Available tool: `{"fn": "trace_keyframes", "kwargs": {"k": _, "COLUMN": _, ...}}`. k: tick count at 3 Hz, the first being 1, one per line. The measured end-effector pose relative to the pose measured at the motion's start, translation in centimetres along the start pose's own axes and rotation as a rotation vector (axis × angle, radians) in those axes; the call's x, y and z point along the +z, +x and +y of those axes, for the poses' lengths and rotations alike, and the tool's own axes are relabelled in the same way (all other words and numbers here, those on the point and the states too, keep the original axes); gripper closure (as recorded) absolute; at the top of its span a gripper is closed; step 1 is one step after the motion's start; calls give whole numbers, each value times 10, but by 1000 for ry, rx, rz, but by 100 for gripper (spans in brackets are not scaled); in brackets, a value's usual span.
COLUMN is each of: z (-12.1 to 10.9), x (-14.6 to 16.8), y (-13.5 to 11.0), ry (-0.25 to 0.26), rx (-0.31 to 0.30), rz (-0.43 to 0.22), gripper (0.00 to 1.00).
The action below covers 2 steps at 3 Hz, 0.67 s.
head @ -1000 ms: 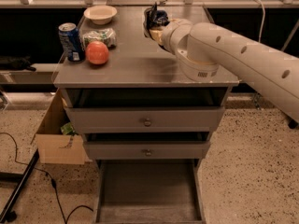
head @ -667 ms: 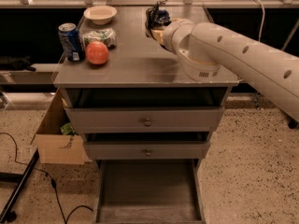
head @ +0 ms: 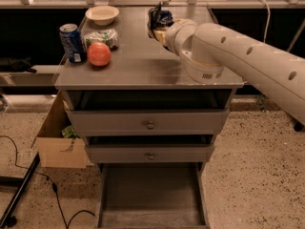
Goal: Pick blue chip bag from bottom drawer and place on counter
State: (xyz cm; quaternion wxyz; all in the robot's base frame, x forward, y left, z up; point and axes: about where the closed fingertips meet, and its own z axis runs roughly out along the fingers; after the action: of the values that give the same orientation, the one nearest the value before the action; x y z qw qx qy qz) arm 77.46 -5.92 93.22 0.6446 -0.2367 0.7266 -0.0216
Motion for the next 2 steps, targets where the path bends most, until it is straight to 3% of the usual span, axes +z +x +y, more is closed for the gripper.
{"fn": "trace_keyframes", "kwargs": {"k": 1, "z": 0, "x": 0, "y": 0, "ry": 0, "rx": 0, "rz": 0, "gripper": 20}}
{"fn": "trace_keyframes", "kwargs": {"k": 2, "z": 0, "x": 0, "y": 0, "ry": 0, "rx": 0, "rz": 0, "gripper": 0}}
